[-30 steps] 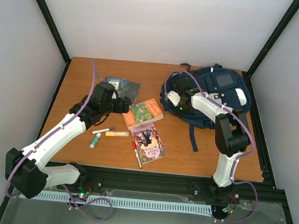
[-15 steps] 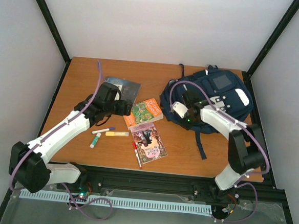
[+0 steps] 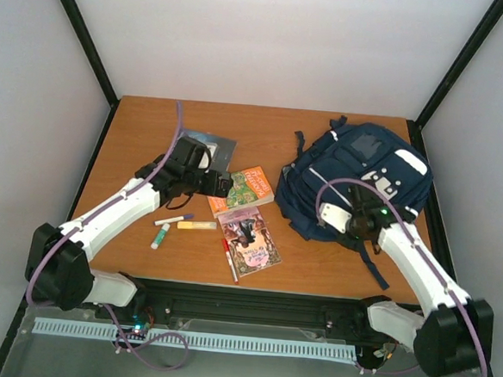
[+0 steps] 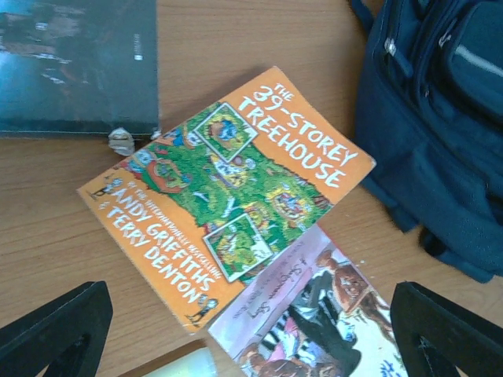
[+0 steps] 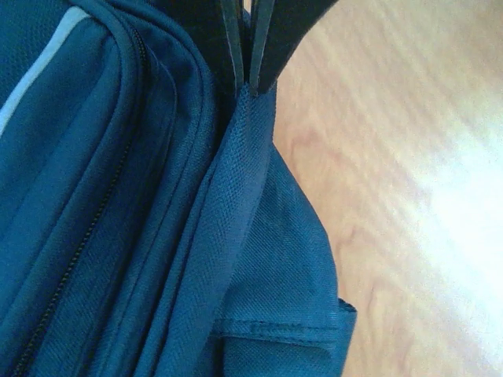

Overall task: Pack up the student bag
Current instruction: Adjust the student bag at the center of the board.

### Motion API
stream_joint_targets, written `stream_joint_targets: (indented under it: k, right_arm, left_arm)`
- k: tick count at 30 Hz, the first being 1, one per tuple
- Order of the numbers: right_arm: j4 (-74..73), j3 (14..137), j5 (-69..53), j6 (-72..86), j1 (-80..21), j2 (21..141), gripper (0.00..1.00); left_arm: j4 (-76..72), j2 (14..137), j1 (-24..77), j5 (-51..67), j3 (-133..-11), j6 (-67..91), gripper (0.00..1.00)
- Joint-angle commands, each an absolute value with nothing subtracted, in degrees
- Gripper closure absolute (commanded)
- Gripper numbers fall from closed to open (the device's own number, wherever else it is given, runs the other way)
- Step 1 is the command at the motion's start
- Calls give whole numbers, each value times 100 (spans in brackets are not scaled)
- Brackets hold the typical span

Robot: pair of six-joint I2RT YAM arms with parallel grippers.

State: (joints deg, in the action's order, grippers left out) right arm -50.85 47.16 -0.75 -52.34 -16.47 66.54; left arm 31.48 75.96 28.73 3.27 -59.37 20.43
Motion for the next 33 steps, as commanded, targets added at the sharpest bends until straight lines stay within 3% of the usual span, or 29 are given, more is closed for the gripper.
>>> stream_joint_targets:
  k: [1,3,4,8,9,13,16,19,22,33]
  right_arm:
    - [-6015,4361,-160,-6464,-1176,5668,97]
    - [-6192,4220,-211,-6805,-998,5259,97]
    - [-6176,4124,-149,-6912,-941,5052,92]
    - [-6075,3968,-334,-7127,-659,4241,54]
    - [-6111,4071,-556,-7045,-567,4172,49]
    - [-6156,4634,-1203,-6183,-238,4669,42]
    - [-5844,4921,-1529,-5476,315,5439,40]
    - [-5370,5179,-1713,-4789,1010,6145,33]
    - [-4819,5369,-1676,-4119,1774,6825,1]
    - [-3980,6325,-1702,-3238,3397,8856,1]
  left_arm:
    - [3274,7744,2981,903,-6373,2182,0]
    - [3353,7847,3143,899,-6538,2198,1]
    - [3398,7907,3236,872,-6622,2214,1]
    - [3428,8296,3607,720,-7001,2395,2]
    - [3400,8424,3664,715,-7097,2451,2]
    - [3146,9003,3768,856,-7464,2654,3]
    - [3093,9580,3812,1016,-7897,2594,13]
    - [3281,10192,3863,1103,-8576,2537,13]
    - [3369,10669,3900,1115,-9035,2514,8]
    - [3278,12245,3965,1335,-10306,2691,9]
